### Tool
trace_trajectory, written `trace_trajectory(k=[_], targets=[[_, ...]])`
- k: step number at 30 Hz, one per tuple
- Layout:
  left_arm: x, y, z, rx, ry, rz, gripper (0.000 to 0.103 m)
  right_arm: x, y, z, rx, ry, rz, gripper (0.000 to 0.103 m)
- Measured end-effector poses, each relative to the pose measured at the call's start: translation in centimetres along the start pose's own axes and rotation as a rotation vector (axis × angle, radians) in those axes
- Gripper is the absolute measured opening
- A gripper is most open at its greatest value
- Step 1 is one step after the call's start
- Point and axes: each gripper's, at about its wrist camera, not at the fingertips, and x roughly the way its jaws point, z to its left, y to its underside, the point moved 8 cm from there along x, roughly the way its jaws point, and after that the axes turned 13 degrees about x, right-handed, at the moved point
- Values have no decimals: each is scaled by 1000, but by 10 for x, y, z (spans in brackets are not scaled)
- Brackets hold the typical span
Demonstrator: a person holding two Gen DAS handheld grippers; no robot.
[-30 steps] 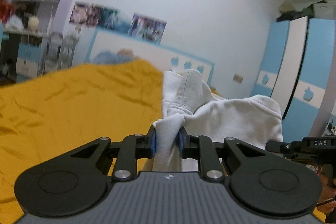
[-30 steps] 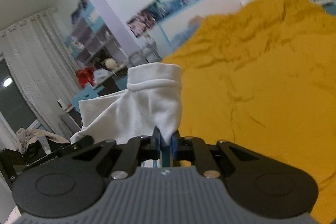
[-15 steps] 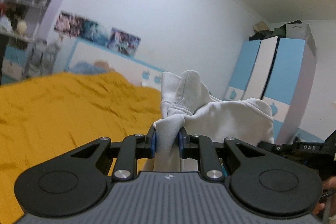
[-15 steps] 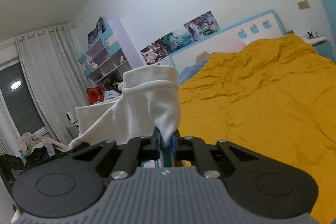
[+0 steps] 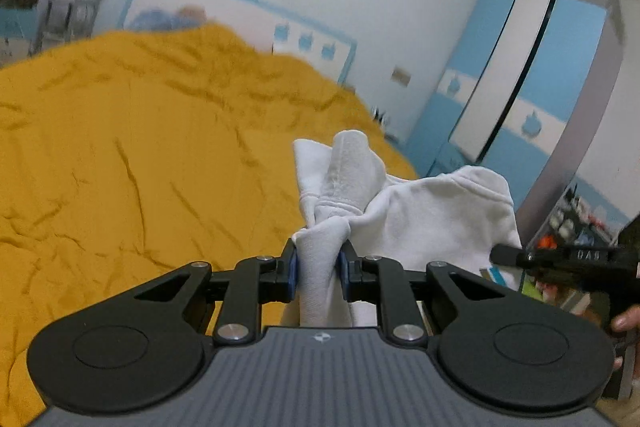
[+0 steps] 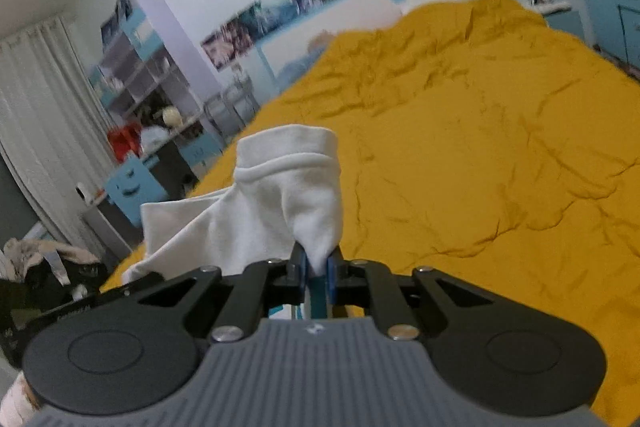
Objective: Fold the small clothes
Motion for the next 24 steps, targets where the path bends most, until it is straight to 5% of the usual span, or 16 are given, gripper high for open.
trace_trajectory(k=[13,17,24], targets=[[111,87,80,-179,49,313,26,142,14,-105,123,181,226,6],[109,98,94,-210,59,319,44,151,21,-129,154,228,240,21],[76,67,90,-128,-66,264,44,100,12,-115,42,279,138,26]])
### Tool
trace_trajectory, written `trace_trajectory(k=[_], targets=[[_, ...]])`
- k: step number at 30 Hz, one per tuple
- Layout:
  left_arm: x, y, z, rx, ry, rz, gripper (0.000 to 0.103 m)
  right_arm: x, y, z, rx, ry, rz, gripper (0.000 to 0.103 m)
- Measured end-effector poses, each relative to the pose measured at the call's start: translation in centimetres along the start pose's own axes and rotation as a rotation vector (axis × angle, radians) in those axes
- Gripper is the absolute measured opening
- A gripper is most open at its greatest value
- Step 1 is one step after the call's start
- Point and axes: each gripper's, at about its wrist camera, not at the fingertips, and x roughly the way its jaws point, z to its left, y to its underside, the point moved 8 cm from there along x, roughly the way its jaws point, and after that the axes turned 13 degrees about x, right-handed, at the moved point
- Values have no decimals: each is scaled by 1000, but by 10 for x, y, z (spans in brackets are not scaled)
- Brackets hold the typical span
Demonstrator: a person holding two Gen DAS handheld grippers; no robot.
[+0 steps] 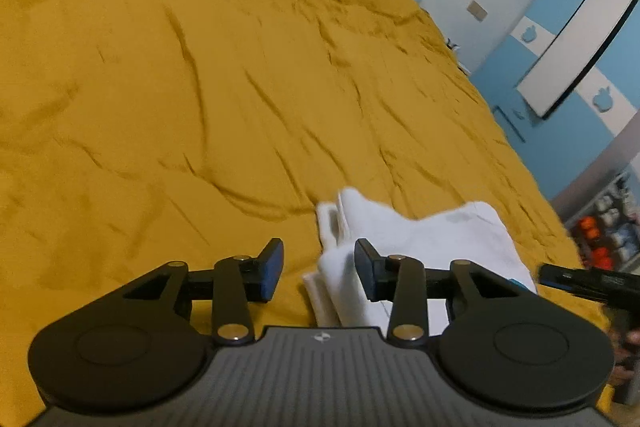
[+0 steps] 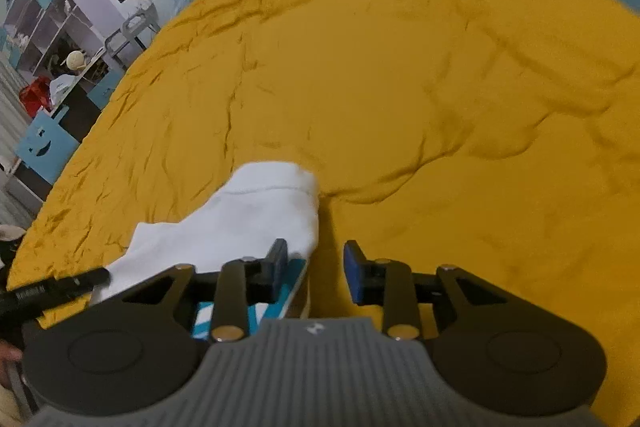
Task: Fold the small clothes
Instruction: 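Lower the folded sweatshirt onto the duvet with both tools and release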
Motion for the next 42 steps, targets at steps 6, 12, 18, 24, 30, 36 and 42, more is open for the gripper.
trace_trajectory(k=[6,12,18,24,30,36,42], targets=[[-33,5,-61,184,44,-27,35,-38,37,39,-178,-28,2,16],[-5,42,-72,259,-30,117,25,-9,72,29,-263,66,35,3],[-18,38,-70,246,-49,104,25,-22,75,28,-251,93,5,2],[-67,36,-93,273,-23,16,25,-65,90,43,-281,46,-11,3],[-103,58,-130,372,-13,1,25,-105,132,50,-345,43,-5,4],[-109,98,-144,433,-32,76,22,-125,171,43,-382,78,17,5],[-102,130,-129,385,-42,114,21,-115,200,26,-432,125,27,7]])
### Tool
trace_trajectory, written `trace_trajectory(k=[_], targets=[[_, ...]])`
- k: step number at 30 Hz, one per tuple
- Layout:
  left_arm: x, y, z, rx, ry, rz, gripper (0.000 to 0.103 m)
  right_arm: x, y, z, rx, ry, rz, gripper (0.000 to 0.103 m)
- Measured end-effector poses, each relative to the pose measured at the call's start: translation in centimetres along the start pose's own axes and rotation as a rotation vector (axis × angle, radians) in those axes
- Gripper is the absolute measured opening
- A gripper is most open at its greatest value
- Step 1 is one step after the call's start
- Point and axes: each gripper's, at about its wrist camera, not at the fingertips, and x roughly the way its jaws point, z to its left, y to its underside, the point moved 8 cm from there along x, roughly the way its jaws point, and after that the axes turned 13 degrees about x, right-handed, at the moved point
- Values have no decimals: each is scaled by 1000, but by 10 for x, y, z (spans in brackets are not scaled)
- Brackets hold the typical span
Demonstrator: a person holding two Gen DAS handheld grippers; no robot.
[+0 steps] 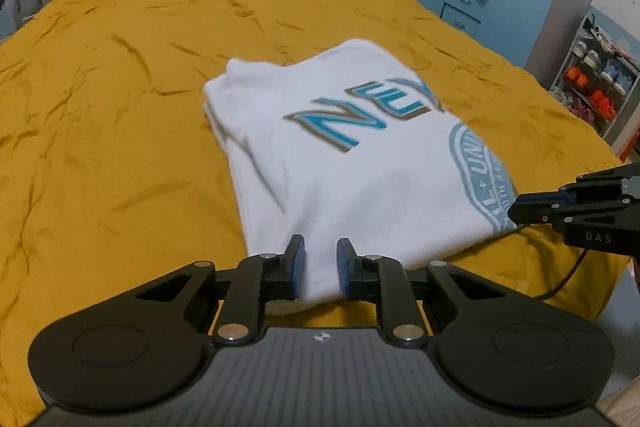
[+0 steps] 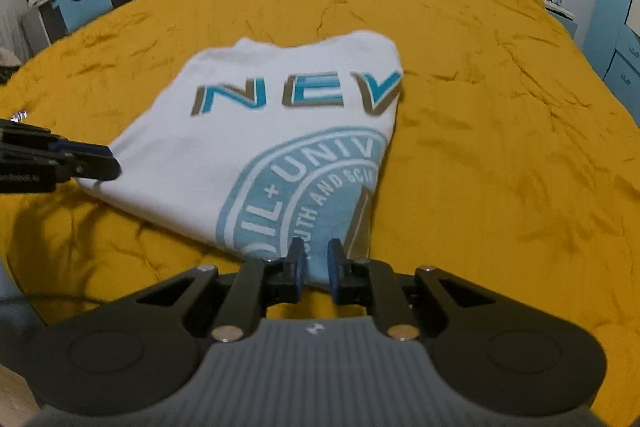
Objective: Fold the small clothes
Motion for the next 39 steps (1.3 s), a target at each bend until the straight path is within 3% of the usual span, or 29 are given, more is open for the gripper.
trace_trajectory(k=[8,16,20,24,29,32,34,39], targets=[[21,24,8,-17,-5,-10,19,25,27,-9,16,-6,5,7],[3,6,6,2,-6,-34,21,10,3,-2,16,-6,44,9],[-21,-15,0,46,-36,-92,34,-15,-19,3,27,-43,25,33],[-47,-46,-1,93,-173,-147,37,-45,-46,15,-29,-29,-64,40],[-89,-88,-8,142,-271,-282,77,-90,-80,30,-45,-40,-215,63],[-107,-108,-14,148,-317,-348,91,-112,-93,39,-59,-39,-295,75],[-118,-116,-21,141,-358,-399,93,-127,-97,45,-65,-39,-346,81],[-143,-117,-36,77,-472,-493,99,-156,-89,56,-46,-53,-447,82]])
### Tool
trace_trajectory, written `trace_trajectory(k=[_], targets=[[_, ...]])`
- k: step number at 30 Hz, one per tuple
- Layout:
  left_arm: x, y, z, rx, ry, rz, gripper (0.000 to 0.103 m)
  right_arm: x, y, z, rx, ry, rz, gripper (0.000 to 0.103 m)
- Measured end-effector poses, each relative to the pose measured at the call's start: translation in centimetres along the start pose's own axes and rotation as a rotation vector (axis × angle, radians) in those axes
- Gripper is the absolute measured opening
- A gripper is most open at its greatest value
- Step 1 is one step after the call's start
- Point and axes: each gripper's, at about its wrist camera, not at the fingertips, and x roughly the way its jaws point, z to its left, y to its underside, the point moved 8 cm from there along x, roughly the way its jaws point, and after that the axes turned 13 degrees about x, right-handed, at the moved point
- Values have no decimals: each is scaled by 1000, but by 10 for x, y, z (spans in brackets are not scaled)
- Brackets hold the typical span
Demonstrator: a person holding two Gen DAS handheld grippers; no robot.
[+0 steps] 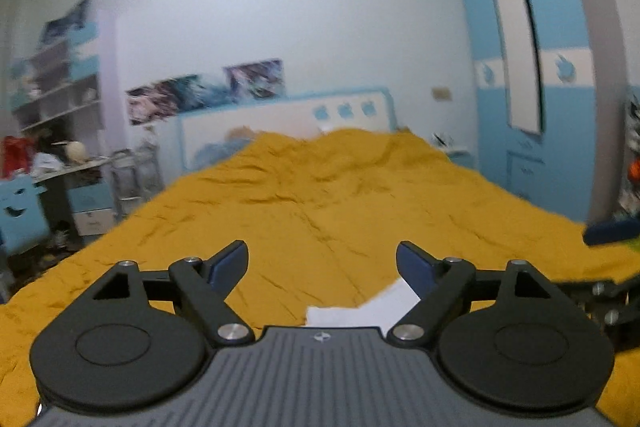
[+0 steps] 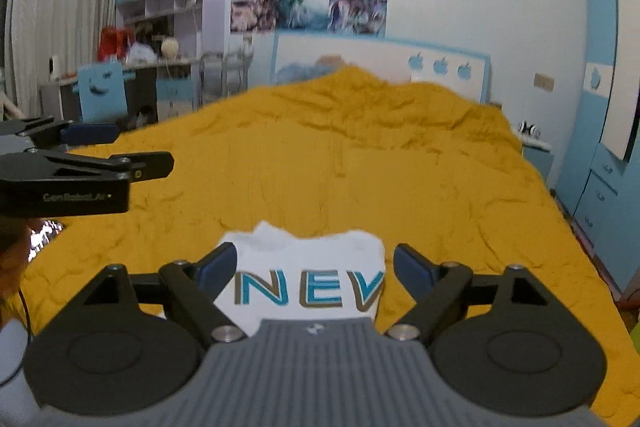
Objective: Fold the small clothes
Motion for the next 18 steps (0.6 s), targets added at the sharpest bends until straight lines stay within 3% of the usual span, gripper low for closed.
trace_trajectory(k=[3,6,11,18], targets=[[-17,4,0,-16,-83,-41,103,-15,11,5,11,25,-38,82],[-31,11,-5,-11,-114,-55,103,-28,26,5,25,65,-70,82],[-40,28,-12,-43,-79,-11,103,-43,53,9,39,151,-115,82],[-49,61,-18,-47,-76,87,103,-50,83,13,62,177,-32,82]])
